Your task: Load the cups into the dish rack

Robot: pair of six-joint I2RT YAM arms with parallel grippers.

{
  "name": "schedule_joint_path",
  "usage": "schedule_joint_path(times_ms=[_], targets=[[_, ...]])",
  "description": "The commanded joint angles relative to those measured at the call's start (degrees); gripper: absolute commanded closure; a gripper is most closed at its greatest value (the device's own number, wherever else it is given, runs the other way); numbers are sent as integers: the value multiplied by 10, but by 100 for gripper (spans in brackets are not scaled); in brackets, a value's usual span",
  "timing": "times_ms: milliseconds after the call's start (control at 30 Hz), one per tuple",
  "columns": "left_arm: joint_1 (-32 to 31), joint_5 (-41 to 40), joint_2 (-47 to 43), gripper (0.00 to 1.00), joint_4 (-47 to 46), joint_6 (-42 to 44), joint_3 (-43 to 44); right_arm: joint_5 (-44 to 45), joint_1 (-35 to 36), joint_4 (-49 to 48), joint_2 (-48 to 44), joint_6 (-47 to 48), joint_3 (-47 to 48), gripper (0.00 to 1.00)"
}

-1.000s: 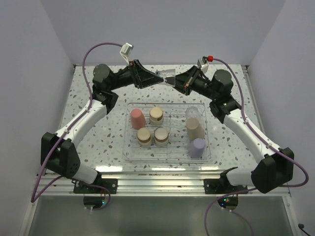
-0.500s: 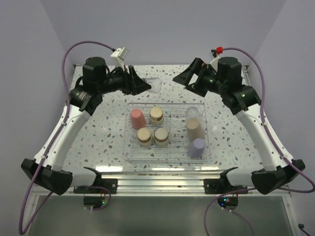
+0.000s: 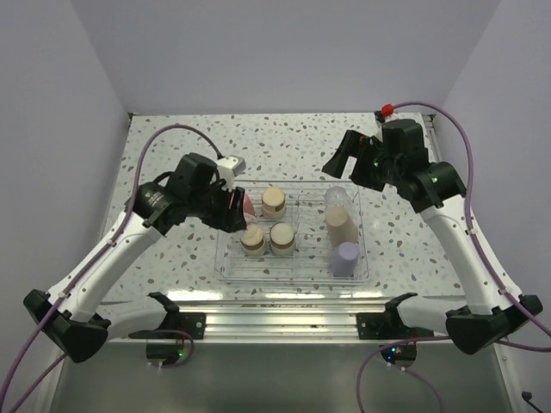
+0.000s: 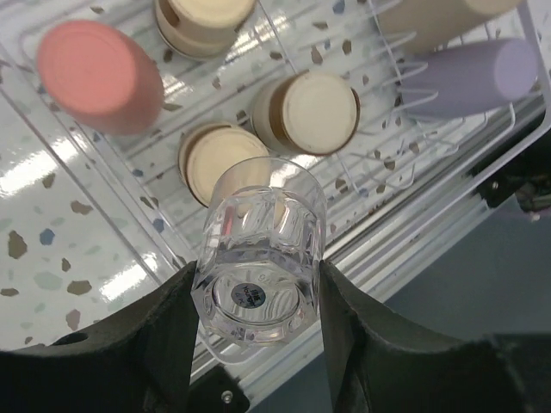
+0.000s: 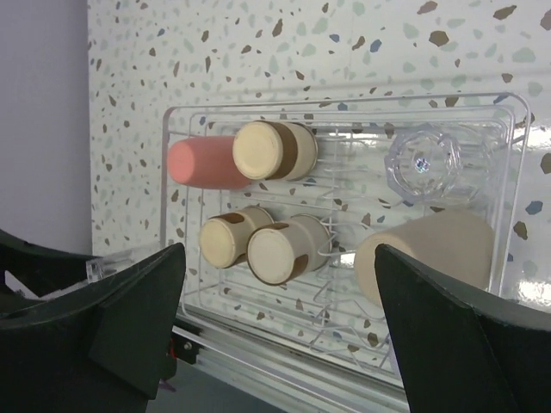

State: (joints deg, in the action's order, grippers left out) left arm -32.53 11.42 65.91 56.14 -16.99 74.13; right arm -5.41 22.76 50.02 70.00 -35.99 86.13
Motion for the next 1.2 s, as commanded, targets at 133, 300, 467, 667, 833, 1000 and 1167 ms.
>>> schedule_joint_path(times_ms=[133, 300, 467, 667, 833, 1000, 1167], targets=[[-72, -38, -23, 100, 24, -21, -50, 14, 0, 7, -19, 14, -30, 5], [-82, -47, -17, 100, 4, -20, -90, 13, -1, 4, -28, 10, -51, 5], [-89, -55, -8, 100, -15, -18, -125, 17, -1, 10, -34, 10, -58, 5], [-97, -68, 1, 100, -30, -21, -162, 20, -1, 17, -36, 13, -61, 5], [-100, -76, 29, 100, -49, -27, -204, 19, -1, 19, -35, 19, -65, 5], [-105, -103, 59, 100, -84, -44, -227, 22, 0, 21, -33, 27, -68, 5], [-111, -130, 89, 100, -124, -65, -235, 22, 0, 25, -30, 37, -76, 5]])
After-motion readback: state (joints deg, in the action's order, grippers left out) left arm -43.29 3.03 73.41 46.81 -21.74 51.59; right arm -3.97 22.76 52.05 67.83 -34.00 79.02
